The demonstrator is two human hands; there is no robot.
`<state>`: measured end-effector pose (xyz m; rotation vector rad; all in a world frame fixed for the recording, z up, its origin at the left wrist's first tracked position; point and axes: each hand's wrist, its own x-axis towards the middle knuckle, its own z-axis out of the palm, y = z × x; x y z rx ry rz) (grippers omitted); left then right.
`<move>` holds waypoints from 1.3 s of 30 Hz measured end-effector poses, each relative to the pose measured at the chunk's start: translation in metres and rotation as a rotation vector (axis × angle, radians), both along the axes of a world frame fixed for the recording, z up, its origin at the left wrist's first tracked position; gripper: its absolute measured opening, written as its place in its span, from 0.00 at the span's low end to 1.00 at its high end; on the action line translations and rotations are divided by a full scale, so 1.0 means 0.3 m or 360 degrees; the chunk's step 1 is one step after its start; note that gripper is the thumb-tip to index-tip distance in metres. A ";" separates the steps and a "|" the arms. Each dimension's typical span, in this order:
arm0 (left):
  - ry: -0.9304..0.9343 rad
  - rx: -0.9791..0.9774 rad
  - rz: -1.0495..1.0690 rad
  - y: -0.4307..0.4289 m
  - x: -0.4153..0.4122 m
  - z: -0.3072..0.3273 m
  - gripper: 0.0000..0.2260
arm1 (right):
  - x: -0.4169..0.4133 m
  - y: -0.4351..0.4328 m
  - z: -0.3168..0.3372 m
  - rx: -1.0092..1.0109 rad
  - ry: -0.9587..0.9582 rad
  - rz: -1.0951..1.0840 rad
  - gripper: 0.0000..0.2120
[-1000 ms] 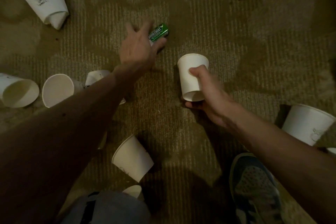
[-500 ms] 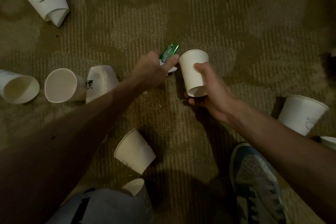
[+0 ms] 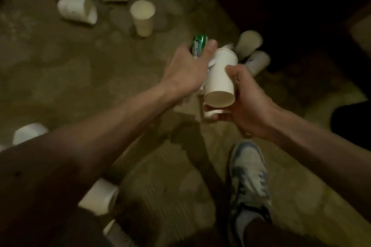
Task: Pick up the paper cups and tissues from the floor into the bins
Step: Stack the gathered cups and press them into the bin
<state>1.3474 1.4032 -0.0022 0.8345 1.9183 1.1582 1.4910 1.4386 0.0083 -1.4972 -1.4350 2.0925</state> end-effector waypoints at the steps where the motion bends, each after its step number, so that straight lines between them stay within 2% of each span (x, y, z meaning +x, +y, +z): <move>1: -0.0068 0.0061 -0.0010 0.032 0.054 0.055 0.22 | 0.058 0.030 0.059 0.0092 -0.0024 0.0032 0.21; 6: -0.0492 0.0228 0.0151 0.090 0.302 0.183 0.20 | 0.280 0.111 0.249 0.0317 -0.0188 0.0072 0.20; 8: -0.0464 0.0262 0.0126 0.124 0.375 0.192 0.21 | 0.364 0.133 0.272 0.0395 -0.0218 0.0052 0.19; 11: -0.0335 0.0365 0.0061 0.202 0.494 0.217 0.23 | 0.518 0.181 0.296 0.0534 -0.0183 0.0000 0.27; 15: -0.0322 0.0471 0.0036 0.296 0.735 0.253 0.15 | 0.755 0.251 0.332 0.0771 -0.0216 -0.0185 0.37; 17: -0.0305 0.0592 0.0010 0.359 0.863 0.291 0.14 | 0.874 0.305 0.353 0.0854 -0.0167 -0.0295 0.38; 21: -0.0477 0.0679 -0.0121 0.492 1.137 0.333 0.17 | 1.148 0.412 0.404 0.1072 -0.0118 -0.0401 0.33; 22: -0.0448 0.0664 -0.0180 0.511 1.207 0.331 0.19 | 1.217 0.432 0.415 0.1116 -0.0125 -0.0426 0.33; 25: -0.0369 0.0595 -0.0362 0.564 1.387 0.324 0.35 | 1.397 0.477 0.426 0.1205 -0.0201 -0.0477 0.28; 27: -0.0309 0.0565 -0.0541 0.611 1.508 0.330 0.32 | 1.527 0.506 0.417 0.1202 -0.0281 -0.0594 0.25; 29: -0.0205 0.0532 -0.0717 0.667 1.616 0.337 0.21 | 1.643 0.532 0.396 0.1107 -0.0356 -0.0738 0.25; 30: -0.0143 0.0517 -0.0789 0.694 1.665 0.341 0.19 | 1.694 0.543 0.384 0.1038 -0.0375 -0.0796 0.26; 34: 0.0058 0.0331 -0.0986 0.803 1.825 0.309 0.21 | 1.839 0.596 0.316 0.0948 -0.0575 -0.0843 0.28; 39: 0.0081 -0.0071 -0.0945 0.884 1.945 0.216 0.31 | 1.925 0.637 0.246 0.1010 -0.0899 -0.0778 0.24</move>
